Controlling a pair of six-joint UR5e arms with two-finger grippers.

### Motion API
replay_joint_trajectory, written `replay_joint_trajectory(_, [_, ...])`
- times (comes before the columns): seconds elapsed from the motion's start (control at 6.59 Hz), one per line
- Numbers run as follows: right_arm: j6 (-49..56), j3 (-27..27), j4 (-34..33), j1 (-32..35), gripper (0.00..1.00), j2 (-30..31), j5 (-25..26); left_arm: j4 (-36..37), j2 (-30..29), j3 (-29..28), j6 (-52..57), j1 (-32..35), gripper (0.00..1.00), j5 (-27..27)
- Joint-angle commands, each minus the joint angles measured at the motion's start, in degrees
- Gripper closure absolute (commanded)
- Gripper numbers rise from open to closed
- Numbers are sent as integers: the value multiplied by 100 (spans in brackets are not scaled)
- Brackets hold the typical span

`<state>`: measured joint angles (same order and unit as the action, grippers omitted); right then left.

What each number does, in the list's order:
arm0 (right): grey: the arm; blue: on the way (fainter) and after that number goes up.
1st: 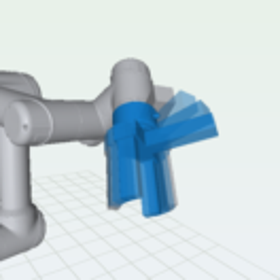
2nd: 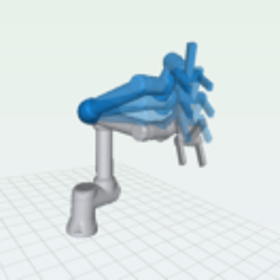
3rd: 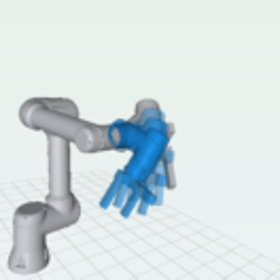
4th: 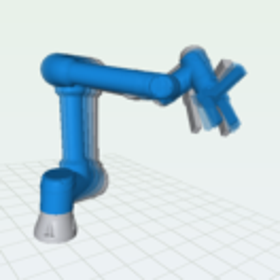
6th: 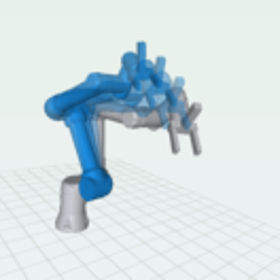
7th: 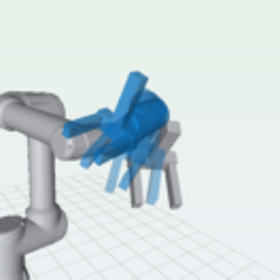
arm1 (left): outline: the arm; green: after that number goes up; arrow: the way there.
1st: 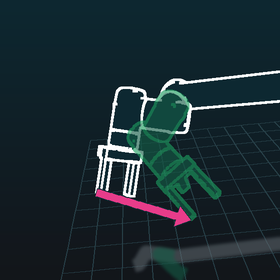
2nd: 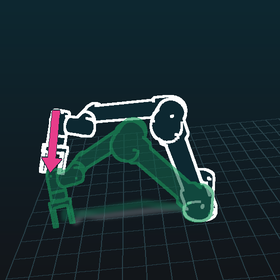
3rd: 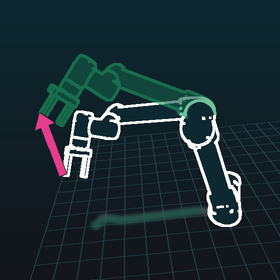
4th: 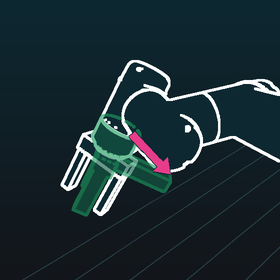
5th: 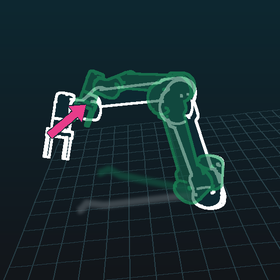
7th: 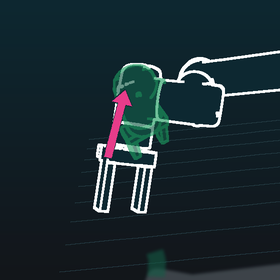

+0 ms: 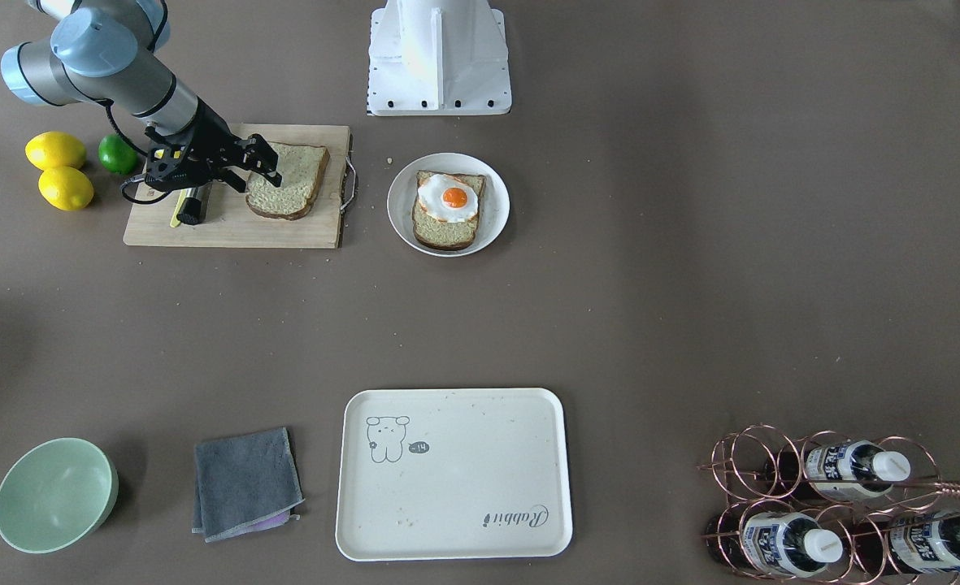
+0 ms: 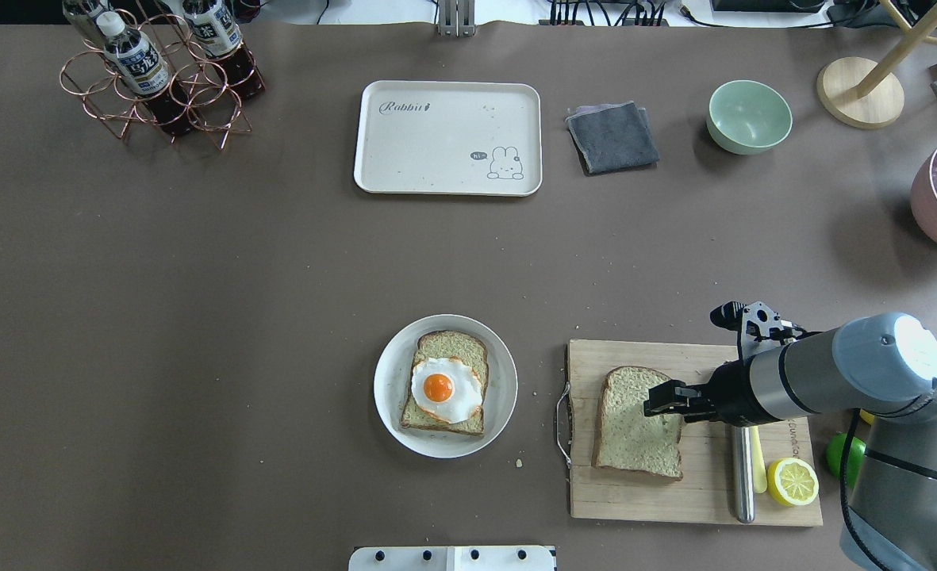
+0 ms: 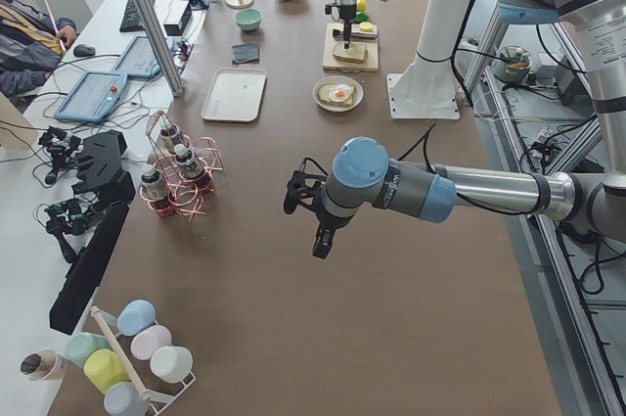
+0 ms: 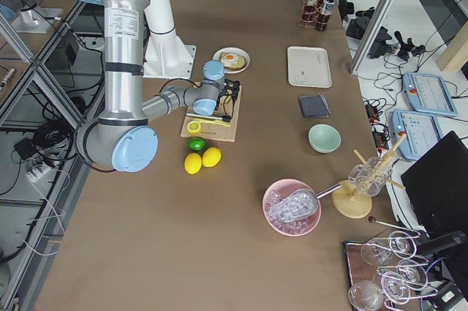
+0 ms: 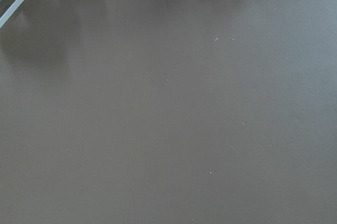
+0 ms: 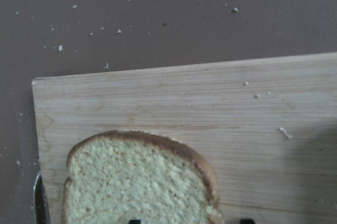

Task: Make sandwich and place on tray
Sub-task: 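Grasp the bread slice with the right gripper and lift it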

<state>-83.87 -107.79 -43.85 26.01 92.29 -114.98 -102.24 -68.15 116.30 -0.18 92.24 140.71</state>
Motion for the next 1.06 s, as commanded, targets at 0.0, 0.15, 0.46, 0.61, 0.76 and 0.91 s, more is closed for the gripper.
replay_joint_trajectory(0.0, [-7,-180,-9,53,100,-27,-130,-6,38,-20,1,5,2,9])
replay_joint_trajectory(0.15, [-7,-225,-18,88,100,25,-130,-15,65,-37,1,5,2,26])
replay_joint_trajectory(0.46, [-7,-374,-27,315,100,-35,-156,-443,249,-151,-8,5,2,44])
replay_joint_trajectory(0.61, [-7,-496,-35,500,100,-149,-357,-454,241,-169,-8,5,2,44])
replay_joint_trajectory(0.76, [-33,-497,-35,606,100,-515,-463,-481,241,-161,-8,5,2,52])
replay_joint_trajectory(0.91, [-320,-445,-70,563,100,-1015,-456,-481,206,-169,-17,5,2,61])
